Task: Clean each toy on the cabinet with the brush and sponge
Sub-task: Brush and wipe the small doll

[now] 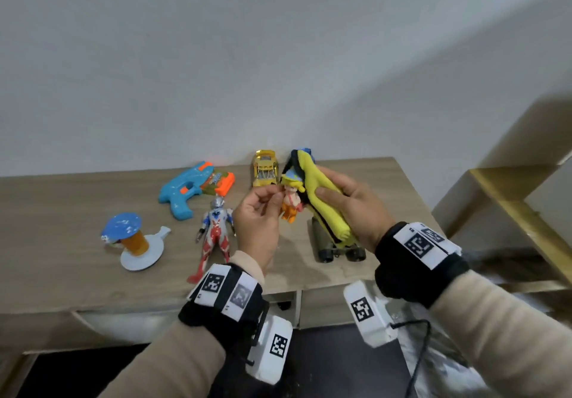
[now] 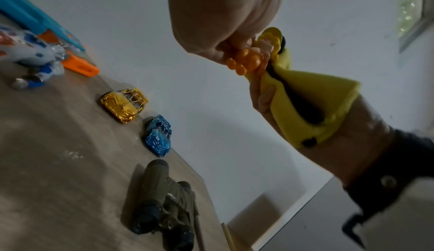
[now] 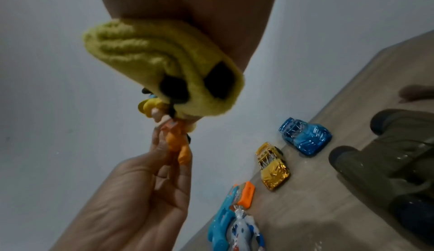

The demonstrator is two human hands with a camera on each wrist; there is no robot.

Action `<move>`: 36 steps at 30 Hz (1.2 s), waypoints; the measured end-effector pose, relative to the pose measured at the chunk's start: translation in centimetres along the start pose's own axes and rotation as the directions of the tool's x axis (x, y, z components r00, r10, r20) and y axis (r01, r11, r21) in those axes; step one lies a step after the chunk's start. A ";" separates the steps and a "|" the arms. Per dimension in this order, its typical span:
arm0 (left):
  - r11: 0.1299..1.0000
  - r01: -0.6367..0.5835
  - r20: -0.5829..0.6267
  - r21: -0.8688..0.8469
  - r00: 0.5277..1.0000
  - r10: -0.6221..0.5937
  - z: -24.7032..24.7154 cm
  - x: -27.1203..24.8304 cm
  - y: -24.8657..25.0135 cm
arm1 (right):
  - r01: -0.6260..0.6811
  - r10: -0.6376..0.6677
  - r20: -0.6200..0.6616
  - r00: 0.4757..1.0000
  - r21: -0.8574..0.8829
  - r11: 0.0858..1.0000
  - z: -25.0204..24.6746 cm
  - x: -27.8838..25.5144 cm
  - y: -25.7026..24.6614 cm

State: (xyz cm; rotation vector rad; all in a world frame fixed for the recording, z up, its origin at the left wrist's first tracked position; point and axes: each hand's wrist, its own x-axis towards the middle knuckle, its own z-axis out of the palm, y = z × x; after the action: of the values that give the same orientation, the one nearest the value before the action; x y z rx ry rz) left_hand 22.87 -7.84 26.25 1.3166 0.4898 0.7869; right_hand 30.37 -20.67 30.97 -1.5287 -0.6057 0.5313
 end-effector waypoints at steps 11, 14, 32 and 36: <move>0.996 0.025 -0.027 -0.086 0.999 -0.028 -0.9 0.2 0.5 | 0.245 -0.329 -0.053 0.943 -0.561 0.791 0.5 -0.2 -0.9; 0.994 0.055 -0.064 -0.092 0.996 -0.061 -0.8 0.7 0.4 | 0.375 -0.459 0.114 0.881 -0.759 0.532 1.9 -0.9 0.8; 0.967 0.203 -0.187 -0.155 0.955 -0.230 -1.4 -0.1 -2.6 | 0.405 -0.270 0.305 0.913 -0.753 0.519 0.8 -3.5 4.4; 0.969 0.212 -0.220 -0.128 0.946 -0.236 -1.4 -0.8 -4.2 | 0.301 -0.320 0.134 0.938 -0.772 0.560 -1.6 -3.5 5.5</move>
State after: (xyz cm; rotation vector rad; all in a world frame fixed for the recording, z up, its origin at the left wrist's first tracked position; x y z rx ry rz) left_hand 22.32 -7.73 21.81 1.0553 0.7638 0.7691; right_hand 29.08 -24.25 25.47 -2.1815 -1.1753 -0.0808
